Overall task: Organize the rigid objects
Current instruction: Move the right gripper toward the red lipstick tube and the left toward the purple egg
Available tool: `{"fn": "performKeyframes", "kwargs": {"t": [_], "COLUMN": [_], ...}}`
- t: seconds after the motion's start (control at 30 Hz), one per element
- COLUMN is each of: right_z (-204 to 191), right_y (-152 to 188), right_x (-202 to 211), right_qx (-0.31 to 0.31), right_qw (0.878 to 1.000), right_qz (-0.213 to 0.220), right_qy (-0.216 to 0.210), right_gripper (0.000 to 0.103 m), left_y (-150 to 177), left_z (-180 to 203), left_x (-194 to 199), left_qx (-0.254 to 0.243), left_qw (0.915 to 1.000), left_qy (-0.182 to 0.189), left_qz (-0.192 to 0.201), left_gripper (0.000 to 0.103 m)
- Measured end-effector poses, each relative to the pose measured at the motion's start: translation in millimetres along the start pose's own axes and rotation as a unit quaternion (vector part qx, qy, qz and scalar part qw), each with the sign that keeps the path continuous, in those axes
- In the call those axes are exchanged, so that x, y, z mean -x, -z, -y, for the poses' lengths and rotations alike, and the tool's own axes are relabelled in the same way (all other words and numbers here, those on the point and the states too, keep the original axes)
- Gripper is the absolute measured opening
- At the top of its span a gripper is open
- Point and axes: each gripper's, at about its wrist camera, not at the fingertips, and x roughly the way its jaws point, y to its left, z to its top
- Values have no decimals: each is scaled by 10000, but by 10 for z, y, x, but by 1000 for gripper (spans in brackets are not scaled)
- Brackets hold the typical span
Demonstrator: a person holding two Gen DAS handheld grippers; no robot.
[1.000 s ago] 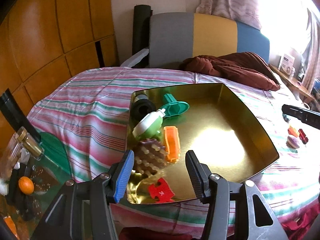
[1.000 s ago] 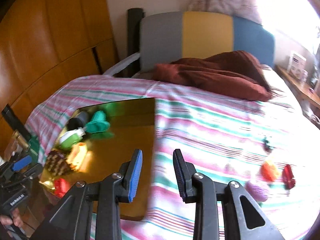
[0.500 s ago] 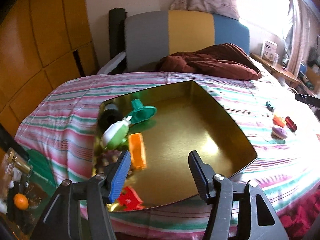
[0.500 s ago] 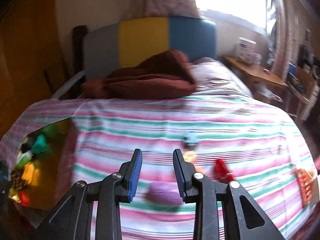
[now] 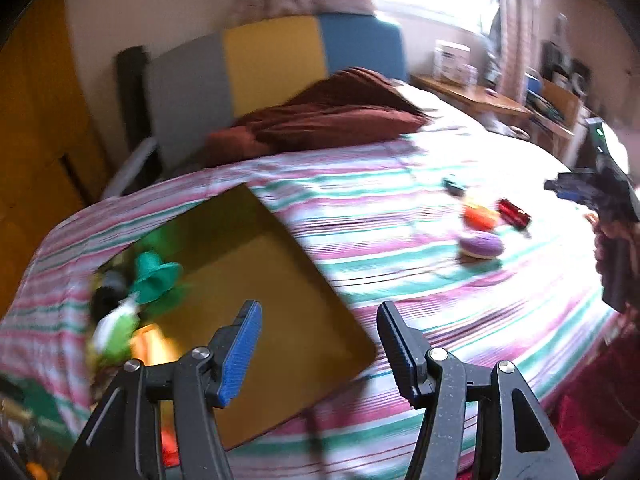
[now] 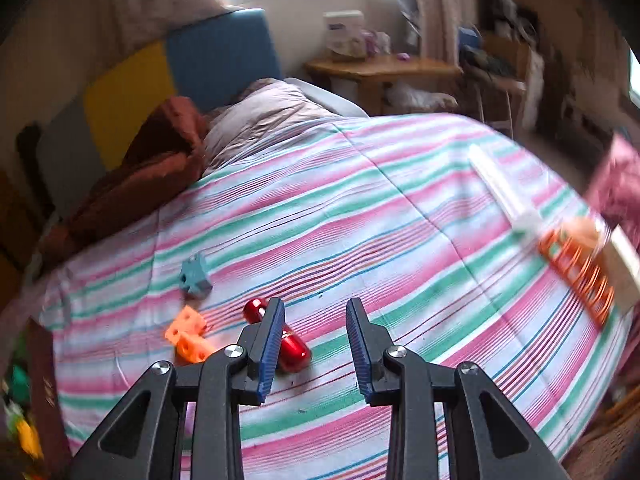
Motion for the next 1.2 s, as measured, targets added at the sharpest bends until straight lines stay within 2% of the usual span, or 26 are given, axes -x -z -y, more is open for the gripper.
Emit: {"fn": "performKeyframes", "kwargs": {"t": [0.03, 0.1, 0.17, 0.27, 0.37, 0.43, 0.57, 0.77, 0.97, 1.13, 1.17, 1.2], "right_z": [31, 38, 37, 3, -3, -4, -6, 32, 11, -21, -21, -19], "right_y": [-10, 10, 20, 20, 12, 14, 12, 6, 3, 3, 5, 7], "right_x": [-1, 6, 16, -15, -32, -46, -68, -100, -114, -129, -133, -141], "right_qx": [-75, -121, -146, -146, -172, -191, -217, -365, -342, -242, -237, -240], "right_qw": [10000, 9999, 9997, 9995, 9992, 9988, 9983, 9971, 9971, 9978, 9979, 9979], "right_qz": [-21, -60, -102, -158, -226, -287, -367, -473, -493, -466, -468, -476], "right_qy": [-29, -84, -163, -233, -297, -339, -388, -470, -476, -394, -378, -366], "right_gripper": [31, 31, 31, 31, 31, 31, 31, 32, 32, 32, 32, 32], "left_y": [-40, -122, -199, -299, -385, -428, -517, -642, -725, -764, -760, -749], "left_z": [107, 327, 542, 825, 1040, 1177, 1419, 1704, 1854, 1853, 1819, 1782], "left_x": [-56, -171, -288, -489, -677, -776, -958, -1280, -1560, -1722, -1743, -1752], "left_qx": [-70, -216, -405, -613, -517, -551, -778, -1151, -1279, -1057, -959, -842], "left_qw": [9999, 9993, 9981, 9951, 9913, 9907, 9895, 9861, 9843, 9846, 9849, 9844], "left_qy": [89, 273, 440, 667, 995, 1005, 947, 829, 698, 836, 903, 1026], "left_qz": [-37, -102, -170, -391, -688, -730, -761, -867, -992, -1111, -1123, -1151], "left_gripper": [64, 75, 79, 81, 81, 82, 93, 100, 100, 100, 96, 78]}}
